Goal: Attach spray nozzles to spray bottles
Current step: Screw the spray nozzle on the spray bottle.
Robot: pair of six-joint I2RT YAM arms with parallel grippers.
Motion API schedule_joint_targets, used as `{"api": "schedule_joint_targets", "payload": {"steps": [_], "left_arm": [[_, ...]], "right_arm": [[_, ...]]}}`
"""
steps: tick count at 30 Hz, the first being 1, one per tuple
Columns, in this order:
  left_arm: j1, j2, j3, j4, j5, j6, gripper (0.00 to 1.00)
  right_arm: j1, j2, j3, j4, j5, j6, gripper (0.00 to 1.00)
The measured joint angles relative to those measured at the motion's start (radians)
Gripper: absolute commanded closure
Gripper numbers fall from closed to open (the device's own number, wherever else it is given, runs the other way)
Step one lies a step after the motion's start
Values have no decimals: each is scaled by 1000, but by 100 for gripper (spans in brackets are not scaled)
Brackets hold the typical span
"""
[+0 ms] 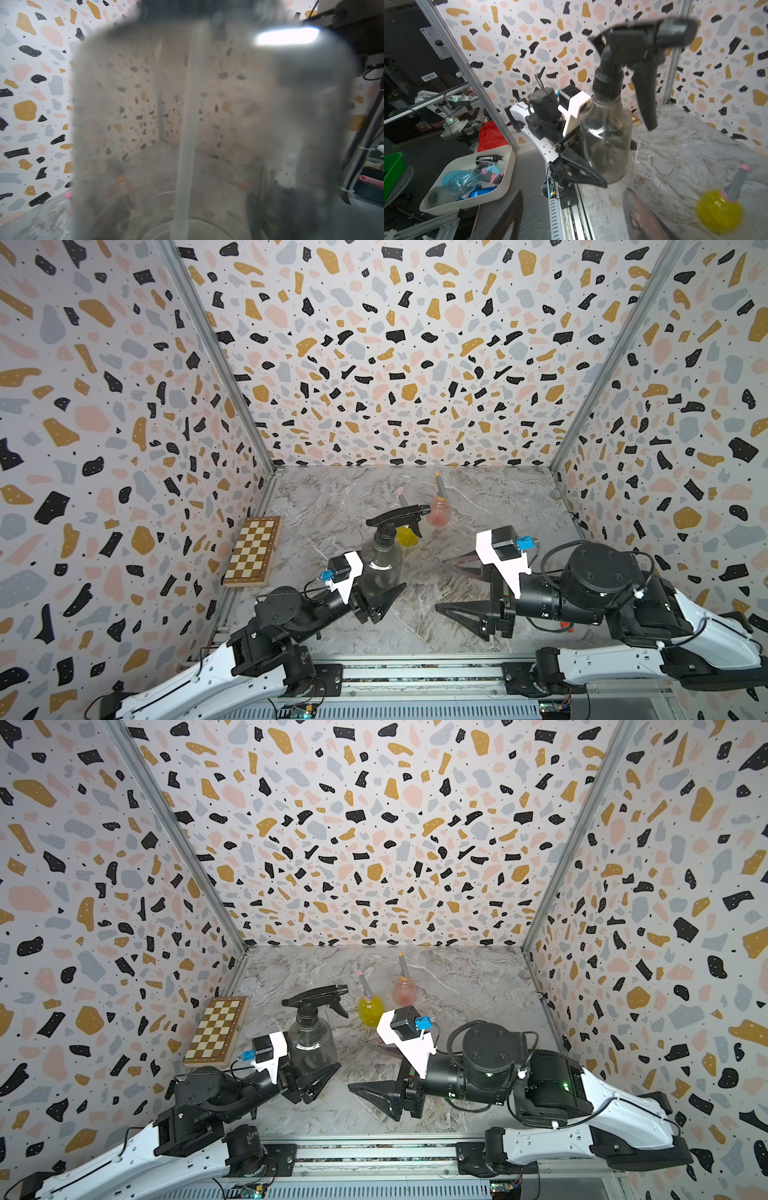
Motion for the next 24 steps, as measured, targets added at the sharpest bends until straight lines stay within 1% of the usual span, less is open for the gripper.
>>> {"api": "schedule_joint_targets", "payload": {"steps": [6,10,13,17,24], "left_arm": [[0,-10,-63,77,98,-39,100],[0,-13,-121,186,142,-75,100],[0,18,-150,273,175,-109,100],[0,79,-152,353,207,-136,100],[0,106,-152,389,227,-148,100]], "right_arm": [[0,40,77,25,56,-56,16],[0,81,122,24,81,-80,15],[0,127,165,15,95,-89,16],[0,193,238,-24,109,-98,20],[0,264,335,-78,98,-97,24]]}}
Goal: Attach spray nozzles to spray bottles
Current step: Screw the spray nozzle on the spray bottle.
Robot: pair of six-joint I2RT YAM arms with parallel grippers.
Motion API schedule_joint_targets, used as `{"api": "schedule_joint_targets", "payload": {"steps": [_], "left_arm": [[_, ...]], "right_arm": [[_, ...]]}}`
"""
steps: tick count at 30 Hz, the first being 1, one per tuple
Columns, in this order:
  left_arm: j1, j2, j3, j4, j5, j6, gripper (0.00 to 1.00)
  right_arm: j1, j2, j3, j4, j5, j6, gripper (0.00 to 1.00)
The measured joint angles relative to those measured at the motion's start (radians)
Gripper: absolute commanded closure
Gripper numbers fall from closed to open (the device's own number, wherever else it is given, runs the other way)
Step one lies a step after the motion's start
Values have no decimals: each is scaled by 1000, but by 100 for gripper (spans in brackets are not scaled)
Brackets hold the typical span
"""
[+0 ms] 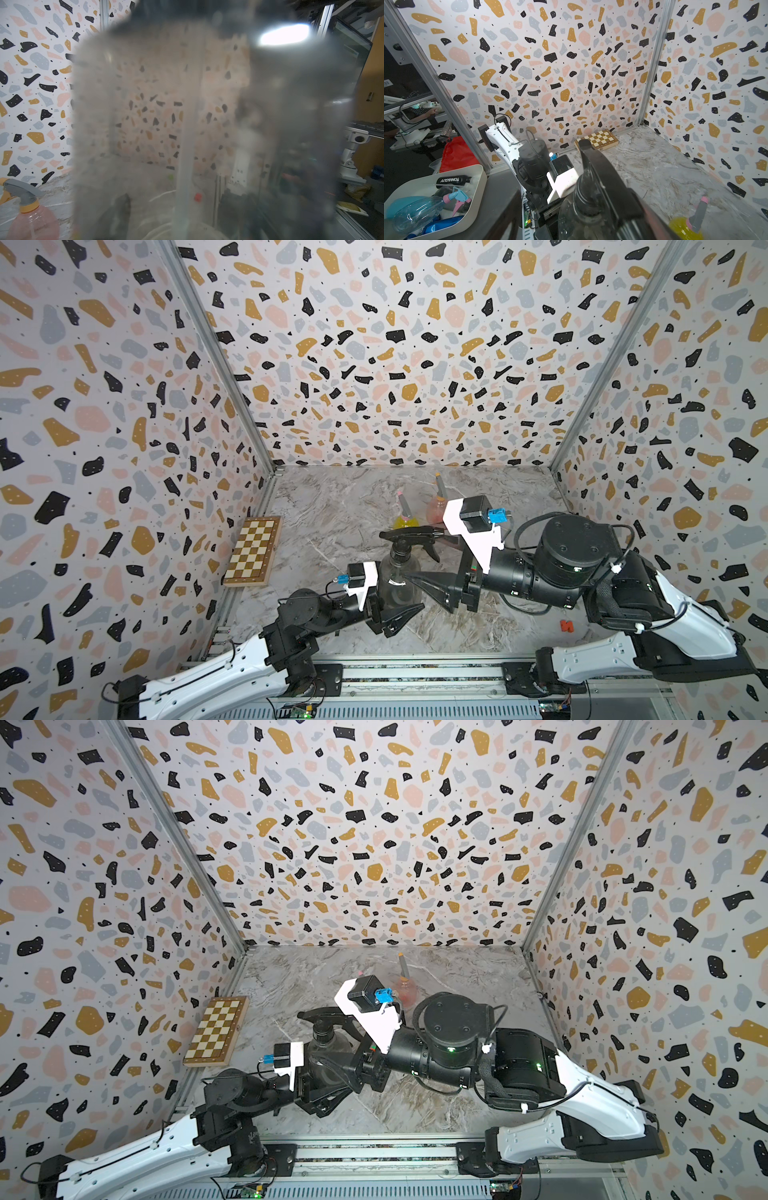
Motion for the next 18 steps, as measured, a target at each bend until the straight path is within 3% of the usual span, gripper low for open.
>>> {"api": "schedule_joint_targets", "payload": {"steps": [11,18], "left_arm": [[0,-8,0,1,0,2,100],[0,-15,0,-17,-2,10,100]], "right_arm": [[18,100,105,-53,-33,45,29],[85,117,129,-59,30,77,31]]}}
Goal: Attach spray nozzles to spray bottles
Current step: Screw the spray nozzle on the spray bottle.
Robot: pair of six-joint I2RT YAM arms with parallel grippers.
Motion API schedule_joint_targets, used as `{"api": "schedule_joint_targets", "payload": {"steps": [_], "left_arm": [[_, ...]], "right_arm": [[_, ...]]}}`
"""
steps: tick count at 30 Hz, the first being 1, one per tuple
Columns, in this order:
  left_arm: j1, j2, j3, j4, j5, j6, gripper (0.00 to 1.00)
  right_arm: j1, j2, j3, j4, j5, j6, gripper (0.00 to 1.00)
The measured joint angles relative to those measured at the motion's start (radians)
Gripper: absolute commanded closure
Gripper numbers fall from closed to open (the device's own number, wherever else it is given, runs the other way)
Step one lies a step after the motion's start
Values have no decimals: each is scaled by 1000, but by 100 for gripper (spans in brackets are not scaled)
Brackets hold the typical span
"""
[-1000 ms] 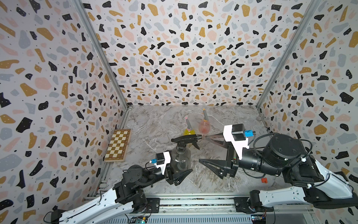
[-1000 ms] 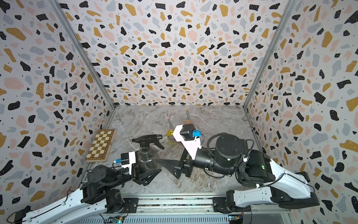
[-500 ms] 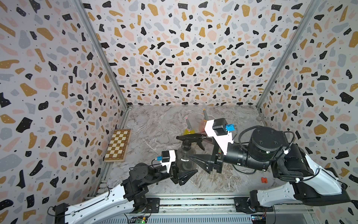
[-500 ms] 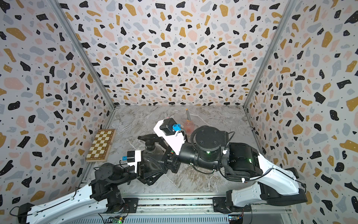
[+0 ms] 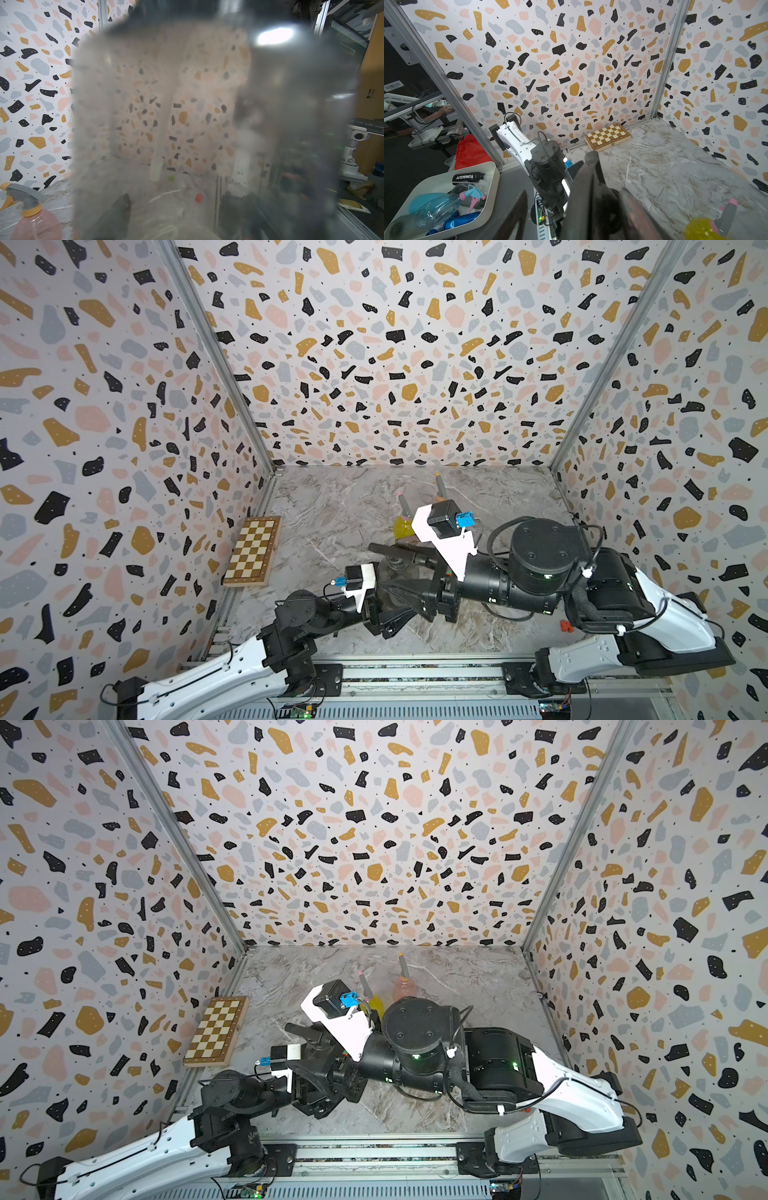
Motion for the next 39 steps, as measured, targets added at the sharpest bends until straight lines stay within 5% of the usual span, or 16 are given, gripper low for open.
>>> {"api": "schedule_joint_targets", "payload": {"steps": [10,18,33,39], "left_arm": [[0,-15,2,-29,-23,3,100],[0,-7,7,-41,-23,2,100],[4,-6,17,-62,-21,-4,100],[4,-14,28,-75,-12,0,100]], "right_arm": [[45,0,3,-35,94,45,34],[36,0,3,-82,188,63,52],[31,-55,-30,-103,258,88,52],[31,-82,-46,-96,247,90,44]]}}
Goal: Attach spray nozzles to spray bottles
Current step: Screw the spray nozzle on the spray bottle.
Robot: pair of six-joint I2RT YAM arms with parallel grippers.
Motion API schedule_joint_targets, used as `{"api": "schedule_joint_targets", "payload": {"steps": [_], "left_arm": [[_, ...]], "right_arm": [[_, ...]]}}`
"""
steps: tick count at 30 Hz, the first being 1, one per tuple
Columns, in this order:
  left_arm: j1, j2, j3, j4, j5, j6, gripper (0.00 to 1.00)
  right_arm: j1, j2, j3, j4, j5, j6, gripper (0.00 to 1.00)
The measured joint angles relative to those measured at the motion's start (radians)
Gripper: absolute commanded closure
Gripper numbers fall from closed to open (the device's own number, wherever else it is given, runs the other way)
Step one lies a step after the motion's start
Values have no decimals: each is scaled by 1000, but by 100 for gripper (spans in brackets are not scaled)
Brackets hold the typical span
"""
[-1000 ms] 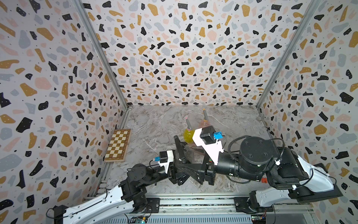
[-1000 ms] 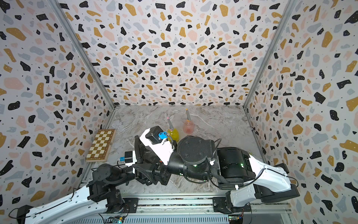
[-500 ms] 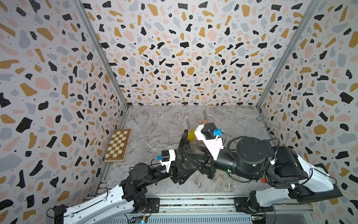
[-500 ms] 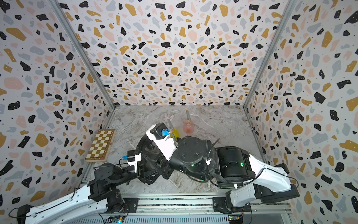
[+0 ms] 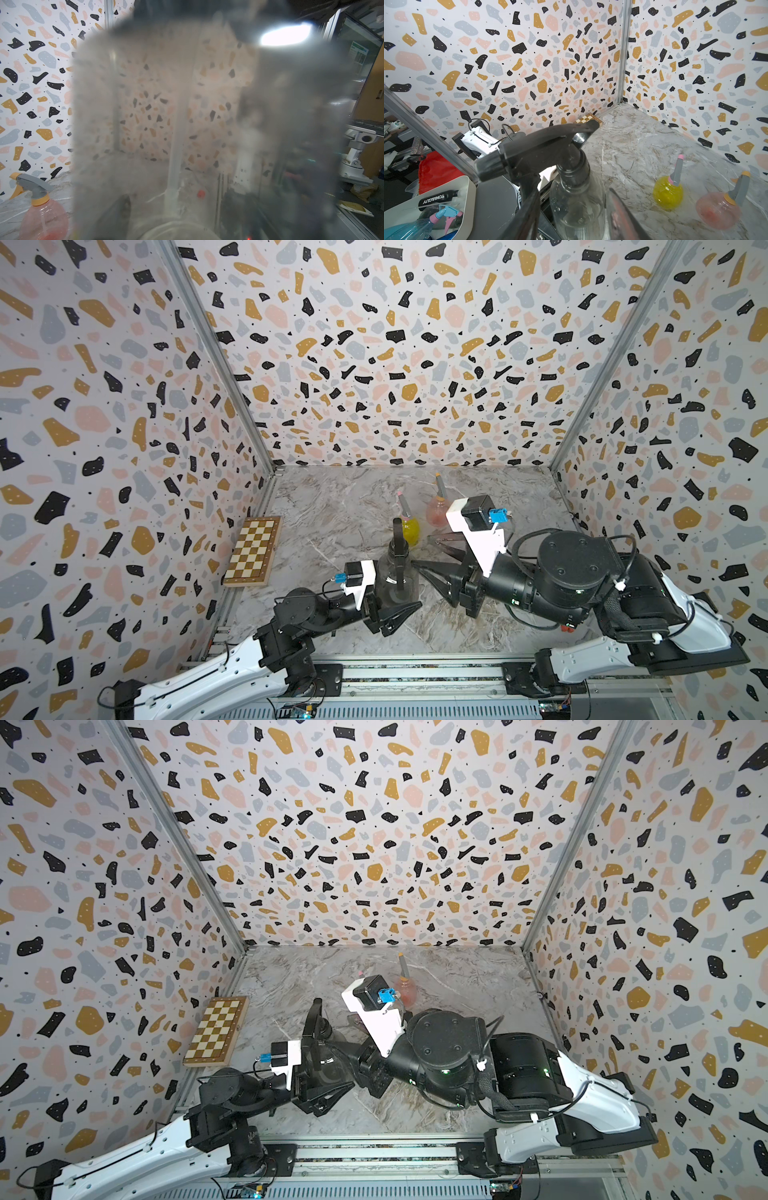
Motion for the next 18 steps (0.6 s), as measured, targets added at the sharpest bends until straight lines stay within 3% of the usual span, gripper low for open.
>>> {"api": "schedule_joint_targets", "payload": {"steps": [8,13,18], "left_arm": [[0,-10,16,-48,33,12,100],[0,-8,82,-112,138,18,100],[0,-7,117,-123,255,5,100]], "right_arm": [[-18,-34,-35,11,-38,-12,40],[-152,-140,-146,67,-270,-74,32],[-255,-228,-239,119,-519,-137,30]]}}
